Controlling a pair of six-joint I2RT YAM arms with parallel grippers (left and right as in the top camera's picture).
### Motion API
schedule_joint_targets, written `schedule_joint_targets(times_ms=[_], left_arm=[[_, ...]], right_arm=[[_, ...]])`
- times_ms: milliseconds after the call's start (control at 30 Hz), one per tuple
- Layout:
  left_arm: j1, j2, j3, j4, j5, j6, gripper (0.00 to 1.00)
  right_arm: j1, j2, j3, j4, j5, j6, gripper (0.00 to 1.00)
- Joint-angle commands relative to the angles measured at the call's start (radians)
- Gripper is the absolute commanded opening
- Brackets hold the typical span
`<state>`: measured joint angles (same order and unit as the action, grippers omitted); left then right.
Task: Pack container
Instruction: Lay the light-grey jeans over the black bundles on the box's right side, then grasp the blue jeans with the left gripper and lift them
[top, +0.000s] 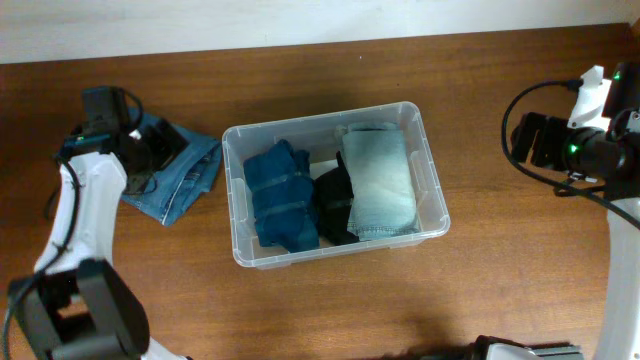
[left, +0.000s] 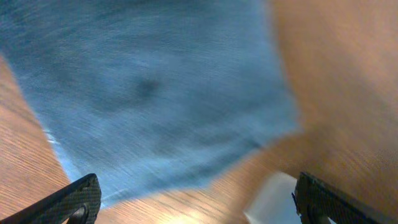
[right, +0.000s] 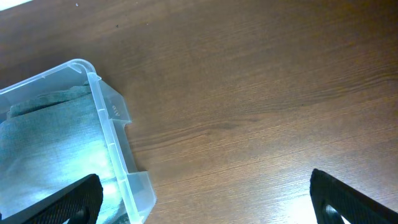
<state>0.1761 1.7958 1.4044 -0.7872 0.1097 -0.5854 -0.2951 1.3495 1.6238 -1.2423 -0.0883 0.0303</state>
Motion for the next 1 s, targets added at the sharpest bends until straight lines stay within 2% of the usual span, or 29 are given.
schedule_joint_targets(times_ms=[0,300,500,533,567,633,767,967], left_arm=[[0.082,0.089,0.003,0.001,0.009,-0.040,0.99],[0.162,0.224,0.003,0.017,0.000,-0.055,0.99],[0.161,0.312,0.003,0.072,0.099,-0.051,0.99],[0.161,0.322,0.003,0.077,0.124,-0.050,0.93],[0.161,0.331,0.003,0.076,0.142,-0.050,0.82],[0.161,0.331,0.003,0.067,0.150,-0.050,0.52],[0.161,0.311,0.003,0.044,0.162,0.002,0.01],[0.160,0.161,0.010,0.000,0.193,0.101,0.00]], right_arm=[[-0.006,0.013,-0.004,-0.001,-0.009,0.007,0.99],[-0.006,0.032,-0.004,-0.001,-0.009,0.007,0.99],[-0.006,0.033,-0.004,-0.001,-0.010,0.007,0.98],[-0.006,0.032,-0.004,-0.001,-0.009,0.007,0.99],[-0.006,0.032,-0.004,-0.003,-0.009,0.007,0.99],[-0.006,0.032,-0.004,-0.007,-0.009,0.007,0.98],[-0.006,0.032,-0.004,-0.011,-0.009,0.007,0.98],[-0.006,0.032,-0.004,-0.011,-0.009,0.007,0.99]])
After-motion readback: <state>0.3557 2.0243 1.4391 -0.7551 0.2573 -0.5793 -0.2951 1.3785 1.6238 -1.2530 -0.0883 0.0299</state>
